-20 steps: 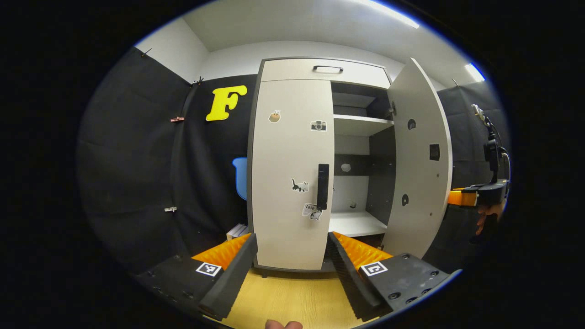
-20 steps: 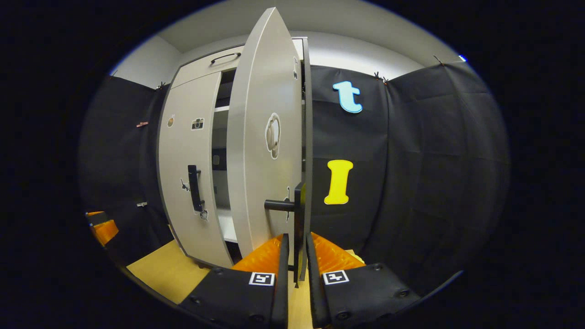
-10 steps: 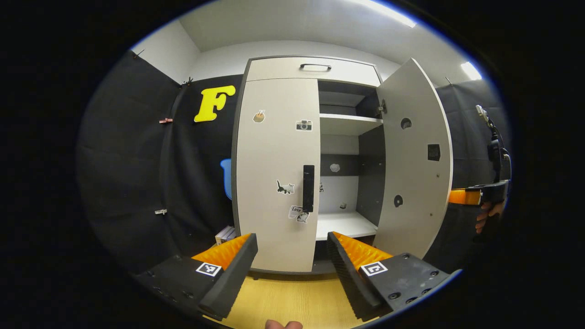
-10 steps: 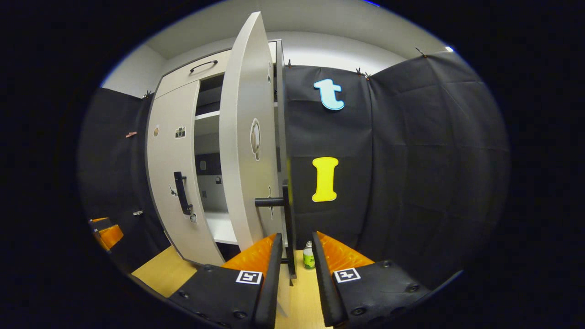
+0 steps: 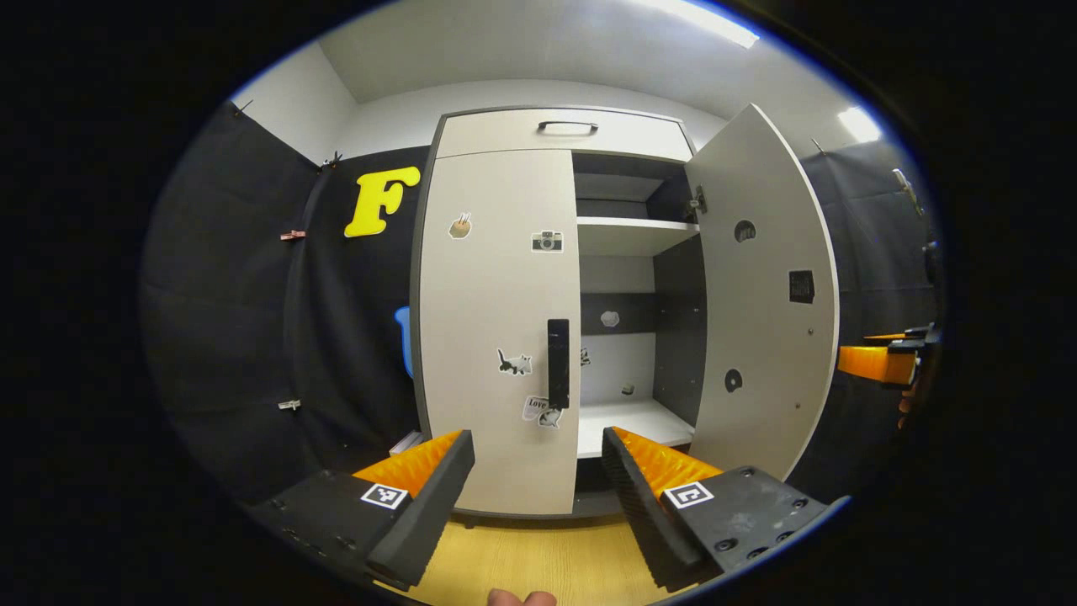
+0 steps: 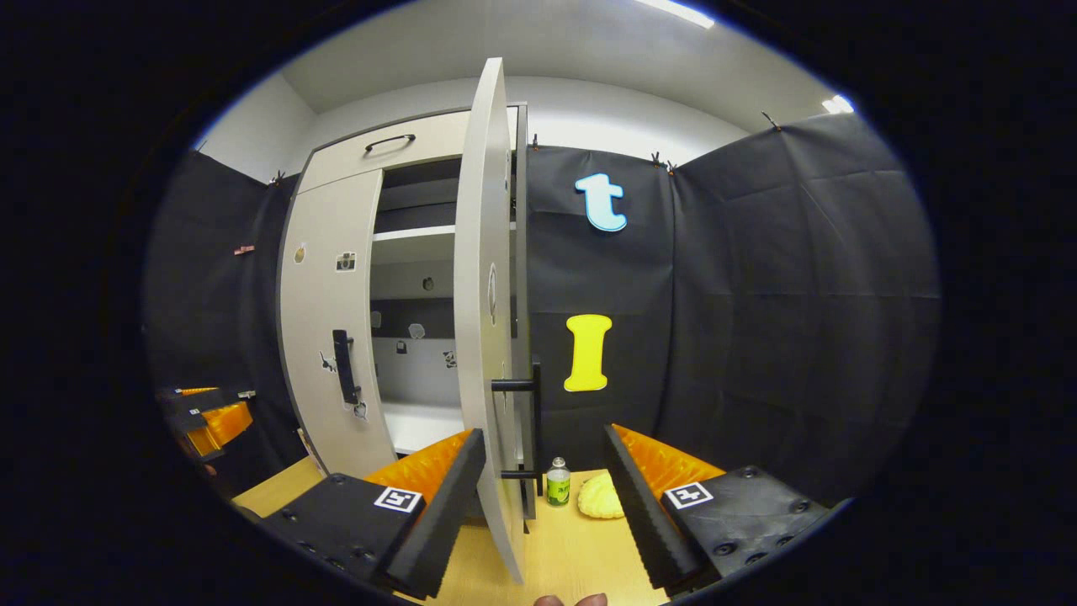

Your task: Open the right door of the double-door shoe cabinet with the right hand, and open the left door with the left hand.

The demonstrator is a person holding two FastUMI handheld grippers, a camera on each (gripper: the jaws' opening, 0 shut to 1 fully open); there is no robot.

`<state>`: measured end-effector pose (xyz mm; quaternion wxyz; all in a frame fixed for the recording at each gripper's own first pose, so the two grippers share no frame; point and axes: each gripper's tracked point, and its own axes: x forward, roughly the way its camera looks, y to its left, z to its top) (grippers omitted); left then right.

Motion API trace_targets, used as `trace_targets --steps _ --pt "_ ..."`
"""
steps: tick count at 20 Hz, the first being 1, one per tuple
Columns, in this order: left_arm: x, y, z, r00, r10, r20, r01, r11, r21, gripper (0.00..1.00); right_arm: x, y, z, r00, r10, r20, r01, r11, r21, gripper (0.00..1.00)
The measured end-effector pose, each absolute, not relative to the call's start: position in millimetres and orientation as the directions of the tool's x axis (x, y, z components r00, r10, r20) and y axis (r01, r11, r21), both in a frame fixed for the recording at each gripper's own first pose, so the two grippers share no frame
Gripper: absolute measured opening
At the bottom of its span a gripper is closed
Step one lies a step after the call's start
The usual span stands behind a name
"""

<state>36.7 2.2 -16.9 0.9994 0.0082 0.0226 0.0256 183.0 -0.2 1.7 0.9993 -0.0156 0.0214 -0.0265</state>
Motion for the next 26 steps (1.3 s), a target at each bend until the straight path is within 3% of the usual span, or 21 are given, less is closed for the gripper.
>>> trace_targets --steps 2,14,19,26 --pt "49.3 1.7 -9.4 0.998 0.05 -0.025 -0.05 0.998 0.03 0.95 181.0 0.4 6.6 0.998 -0.063 -0.019 0.063 0.998 -0.01 1.0" --pt "183.4 -14.5 -5.1 1.0 0.01 -0.013 -0.01 0.999 0.032 0.94 170.2 -6.8 14.6 0.996 -0.088 0.033 0.09 0.995 -0.047 0.99" --pt "231.6 3.2 -20.5 0.996 0.072 -0.056 -0.07 0.997 0.036 0.93 171.9 -19.8 27.1 0.991 -0.098 0.091 0.109 0.987 -0.12 0.99" --pt "271.3 16.4 -28.8 0.99 0.129 -0.058 -0.123 0.988 0.097 0.89 170.3 -27.5 21.5 0.993 -0.099 0.07 0.108 0.985 -0.136 0.95"
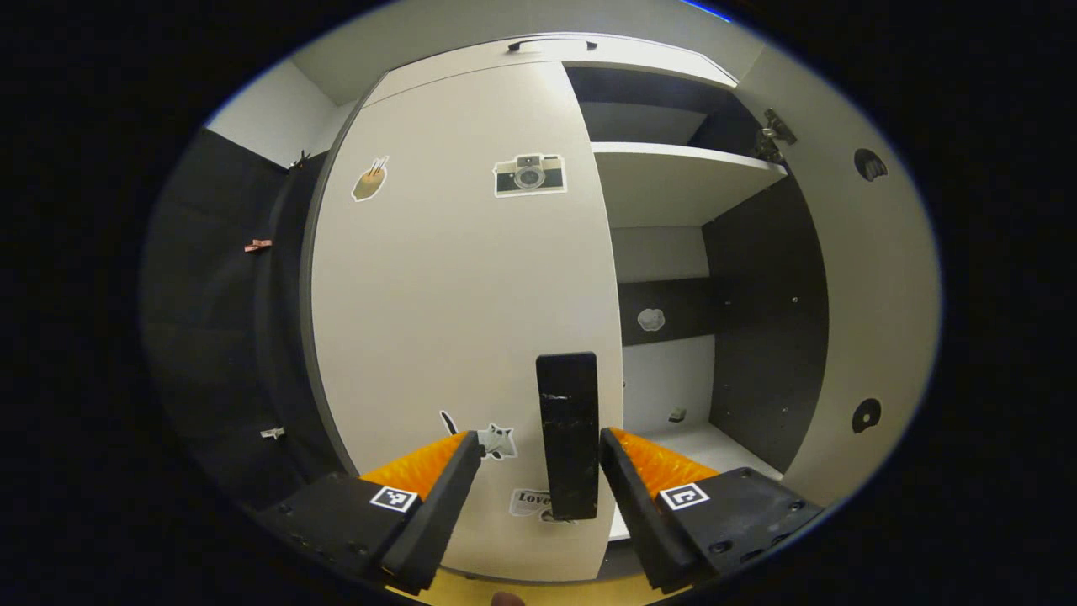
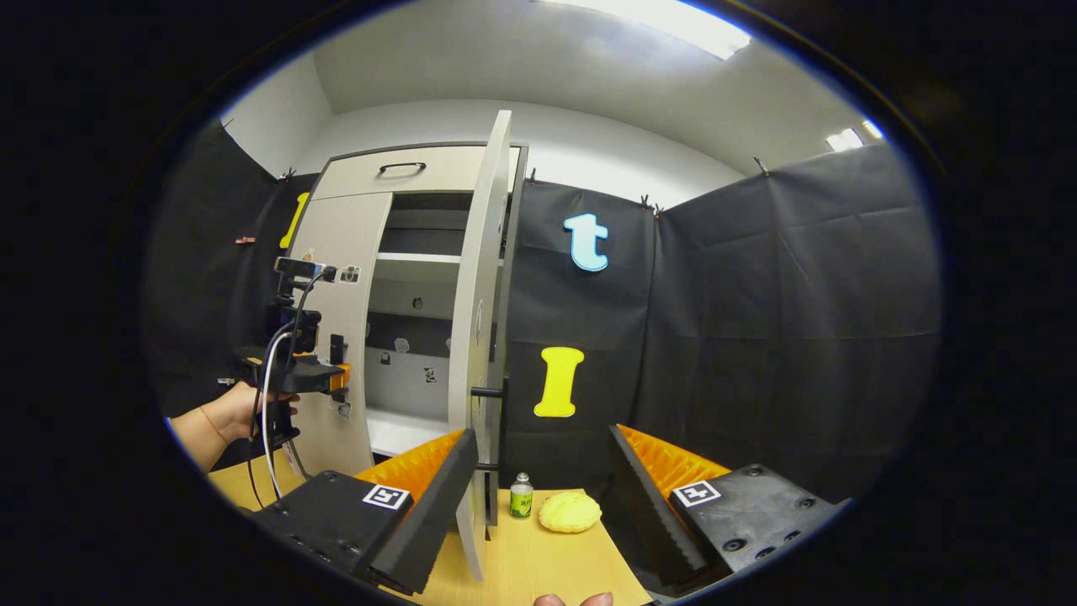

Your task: Open the right door of the double-door shoe cabinet with the right hand, and open the left door with the left hand.

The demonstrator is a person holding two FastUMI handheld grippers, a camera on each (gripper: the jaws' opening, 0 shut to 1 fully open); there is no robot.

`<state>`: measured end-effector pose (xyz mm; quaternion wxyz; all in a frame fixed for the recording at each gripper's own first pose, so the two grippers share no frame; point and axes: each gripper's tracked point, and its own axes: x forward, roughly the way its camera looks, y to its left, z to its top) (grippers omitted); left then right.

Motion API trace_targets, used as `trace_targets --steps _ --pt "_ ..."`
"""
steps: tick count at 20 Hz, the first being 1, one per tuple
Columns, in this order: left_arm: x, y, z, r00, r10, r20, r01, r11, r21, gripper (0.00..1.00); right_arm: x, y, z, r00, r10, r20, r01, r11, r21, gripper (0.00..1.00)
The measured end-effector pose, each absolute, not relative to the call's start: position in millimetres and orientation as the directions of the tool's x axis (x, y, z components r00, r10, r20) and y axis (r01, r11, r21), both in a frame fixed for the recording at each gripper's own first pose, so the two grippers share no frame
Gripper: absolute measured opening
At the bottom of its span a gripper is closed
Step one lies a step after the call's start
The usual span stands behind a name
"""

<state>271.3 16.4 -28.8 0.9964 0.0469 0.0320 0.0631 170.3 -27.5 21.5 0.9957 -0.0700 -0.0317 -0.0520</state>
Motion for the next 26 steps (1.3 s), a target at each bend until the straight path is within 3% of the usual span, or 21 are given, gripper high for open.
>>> trace_targets --steps 3,5,6,8,14,19,26 --pt "283.2 10.9 -31.6 0.991 0.11 -0.071 -0.105 0.991 0.081 0.8 171.0 -30.2 19.3 0.993 -0.106 0.059 0.113 0.986 -0.124 0.98" --pt "288.5 2.8 -34.2 0.993 0.086 -0.081 -0.08 0.994 0.077 0.65 171.7 -31.3 18.7 0.992 -0.113 0.057 0.118 0.986 -0.114 0.98" --pt "288.6 -0.2 -34.2 0.994 0.079 -0.079 -0.073 0.995 0.073 0.51 171.2 -32.8 18.5 0.991 -0.117 0.057 0.123 0.986 -0.111 0.98" --pt "288.0 -1.6 -36.1 0.994 0.077 -0.075 -0.071 0.995 0.071 0.37 170.7 -35.3 17.6 0.99 -0.126 0.055 0.131 0.986 -0.106 0.97" --pt "282.2 -2.7 -40.6 0.992 0.027 -0.12 -0.023 0.999 0.039 0.23 163.6 -31.6 18.6 0.99 -0.129 0.057 0.133 0.987 -0.094 0.98" --pt "238.3 6.6 -37.2 0.993 -0.052 -0.11 0.05 0.998 -0.023 0.2 160.4 -21.0 19.8 0.992 -0.102 0.071 0.108 0.99 -0.091 0.96" --pt "224.8 24.5 -40.2 0.99 -0.08 -0.116 0.074 0.996 -0.057 0.19 147.6 -5.2 15.5 0.995 -0.085 0.061 0.088 0.995 -0.055 0.98"
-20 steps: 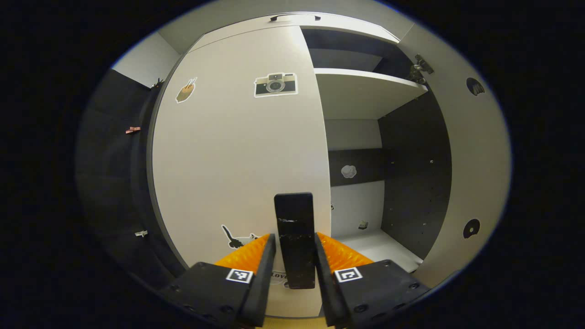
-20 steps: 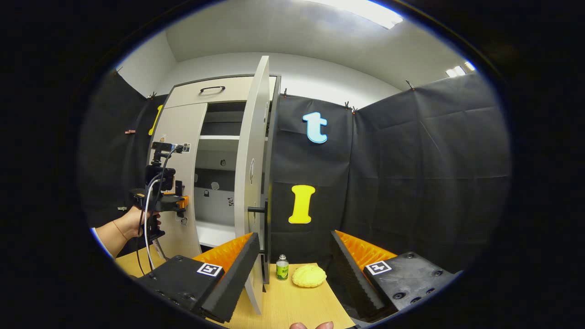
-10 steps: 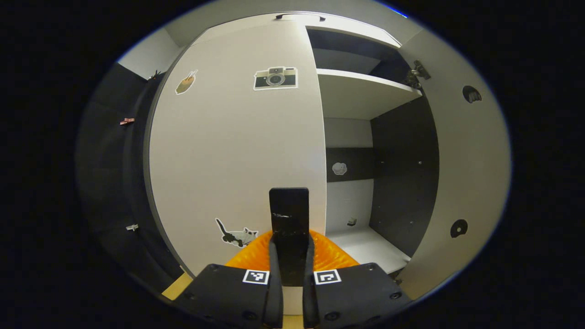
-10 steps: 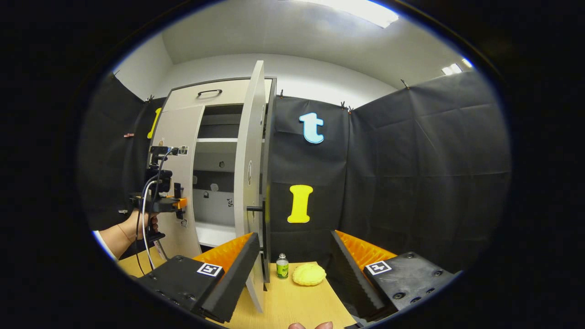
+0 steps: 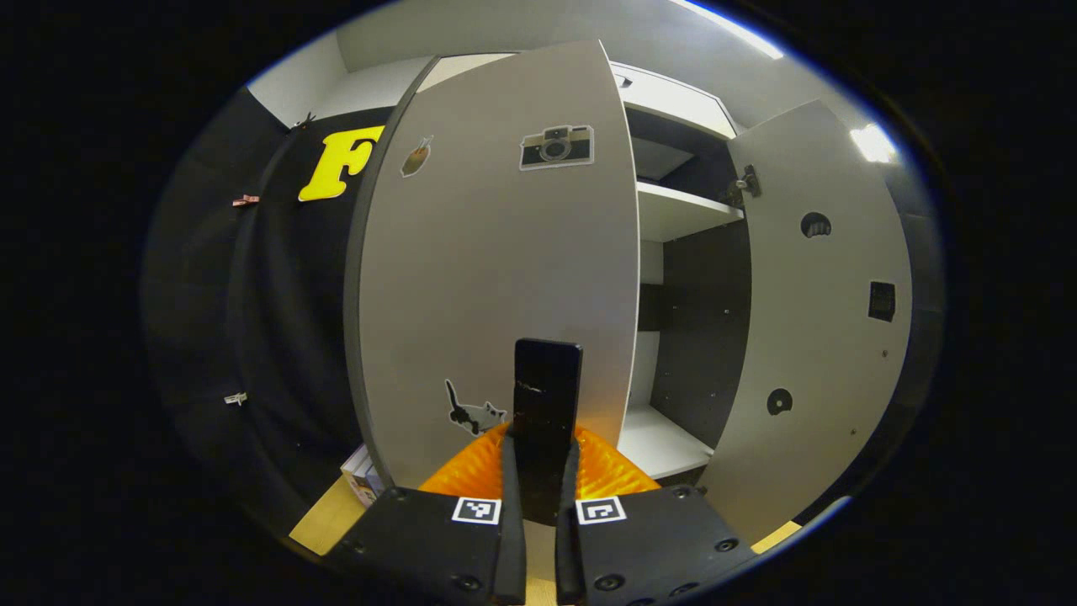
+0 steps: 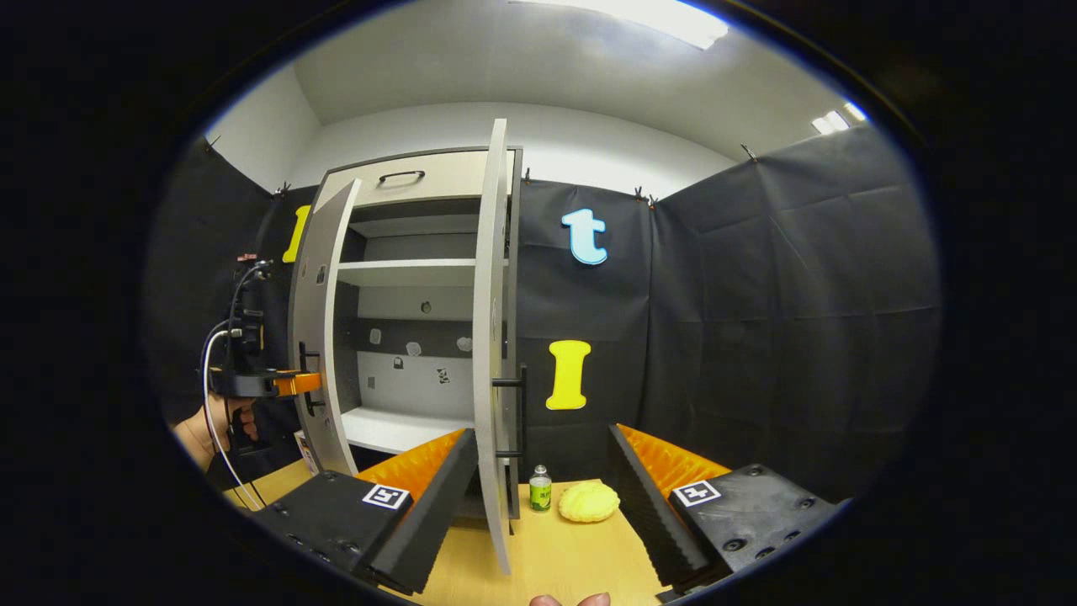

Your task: Open the right door of the double-door shoe cabinet with the right hand, and open the left door with the left hand.

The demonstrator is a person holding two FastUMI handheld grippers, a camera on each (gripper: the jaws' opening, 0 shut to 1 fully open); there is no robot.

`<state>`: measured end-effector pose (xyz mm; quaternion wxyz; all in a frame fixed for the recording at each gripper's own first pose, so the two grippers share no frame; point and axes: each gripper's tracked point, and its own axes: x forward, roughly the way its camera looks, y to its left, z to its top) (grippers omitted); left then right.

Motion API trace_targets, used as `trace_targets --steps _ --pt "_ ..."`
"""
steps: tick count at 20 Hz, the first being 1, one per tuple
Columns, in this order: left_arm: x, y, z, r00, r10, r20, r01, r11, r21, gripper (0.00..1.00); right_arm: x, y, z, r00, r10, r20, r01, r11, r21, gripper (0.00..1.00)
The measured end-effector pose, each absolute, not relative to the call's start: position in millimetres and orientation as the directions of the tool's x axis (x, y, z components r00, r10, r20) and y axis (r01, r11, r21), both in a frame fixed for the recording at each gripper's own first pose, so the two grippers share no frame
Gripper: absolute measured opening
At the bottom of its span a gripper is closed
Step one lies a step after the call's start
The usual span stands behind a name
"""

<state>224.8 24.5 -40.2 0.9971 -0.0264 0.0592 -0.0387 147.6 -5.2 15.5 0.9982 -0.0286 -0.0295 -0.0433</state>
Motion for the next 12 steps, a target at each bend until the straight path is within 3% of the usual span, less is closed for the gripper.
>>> trace_targets --steps 12 --pt "198.2 55.9 -40.0 0.991 -0.056 -0.12 0.048 0.996 -0.069 0.17 144.3 14.5 13.9 0.997 -0.04 0.06 0.044 0.996 -0.075 0.98"
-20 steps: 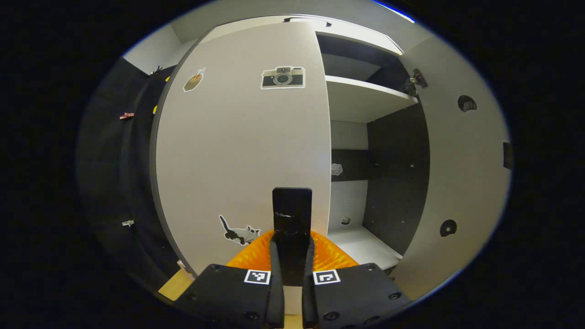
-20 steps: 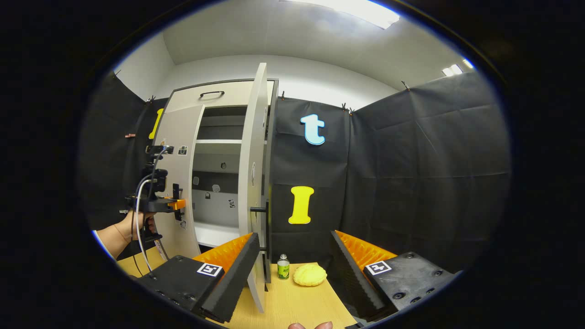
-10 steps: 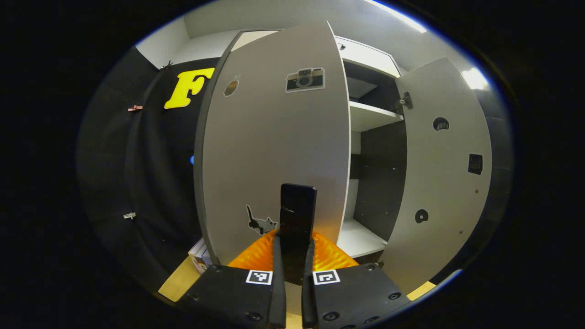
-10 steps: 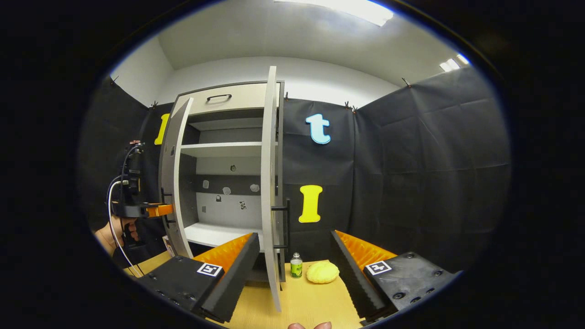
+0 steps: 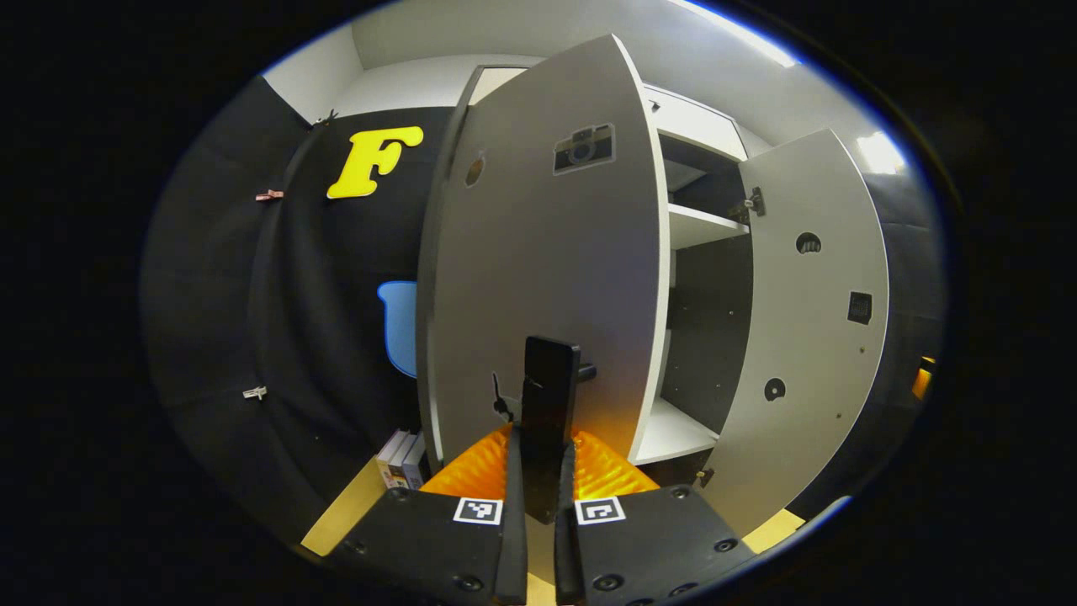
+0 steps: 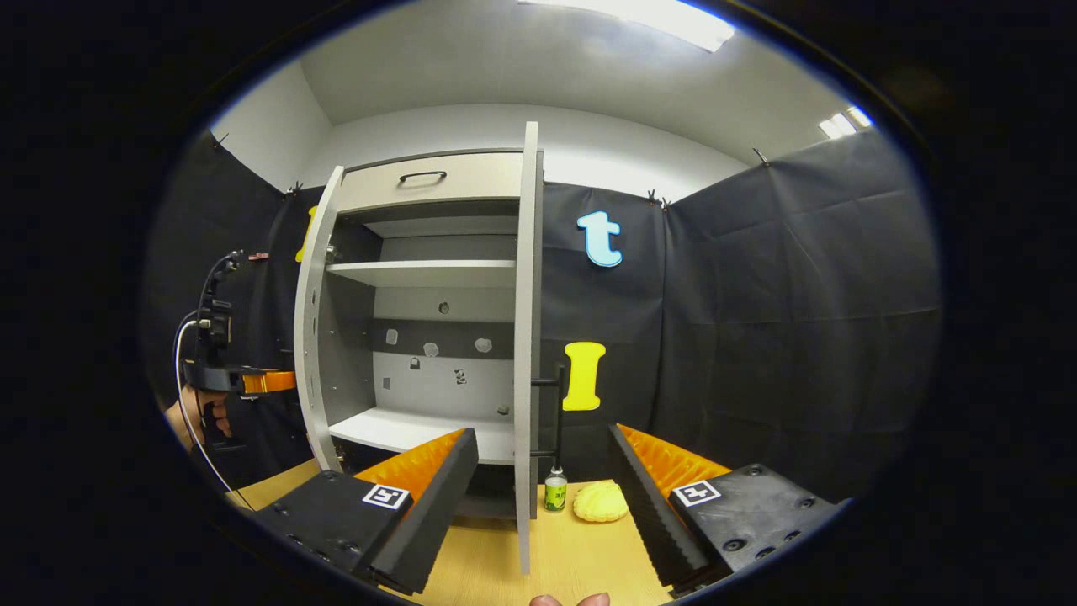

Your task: Open the right door of the double-door shoe cabinet with the right hand, and open the left door with the left hand.

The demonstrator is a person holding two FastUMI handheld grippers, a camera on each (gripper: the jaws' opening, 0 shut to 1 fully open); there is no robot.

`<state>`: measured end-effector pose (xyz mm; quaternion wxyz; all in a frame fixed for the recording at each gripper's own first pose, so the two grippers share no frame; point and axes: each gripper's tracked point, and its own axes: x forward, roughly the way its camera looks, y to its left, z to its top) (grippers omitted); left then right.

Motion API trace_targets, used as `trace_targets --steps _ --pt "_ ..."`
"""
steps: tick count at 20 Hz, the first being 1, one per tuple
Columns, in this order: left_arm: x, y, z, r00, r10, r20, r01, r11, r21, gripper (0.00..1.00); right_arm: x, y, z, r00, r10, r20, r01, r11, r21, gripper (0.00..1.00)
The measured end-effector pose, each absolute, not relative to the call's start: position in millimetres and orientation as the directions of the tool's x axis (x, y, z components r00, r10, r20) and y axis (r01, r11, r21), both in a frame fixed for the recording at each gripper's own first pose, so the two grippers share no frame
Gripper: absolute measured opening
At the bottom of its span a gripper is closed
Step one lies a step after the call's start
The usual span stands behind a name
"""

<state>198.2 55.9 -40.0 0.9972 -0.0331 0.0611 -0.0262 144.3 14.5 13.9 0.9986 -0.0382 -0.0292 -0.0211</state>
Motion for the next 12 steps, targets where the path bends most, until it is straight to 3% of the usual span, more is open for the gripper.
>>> trace_targets --steps 12 --pt "190.6 80.2 -40.0 0.992 -0.029 -0.127 0.021 0.998 -0.066 0.17 145.7 34.2 10.9 0.999 0.017 0.045 -0.013 0.996 -0.085 0.98"
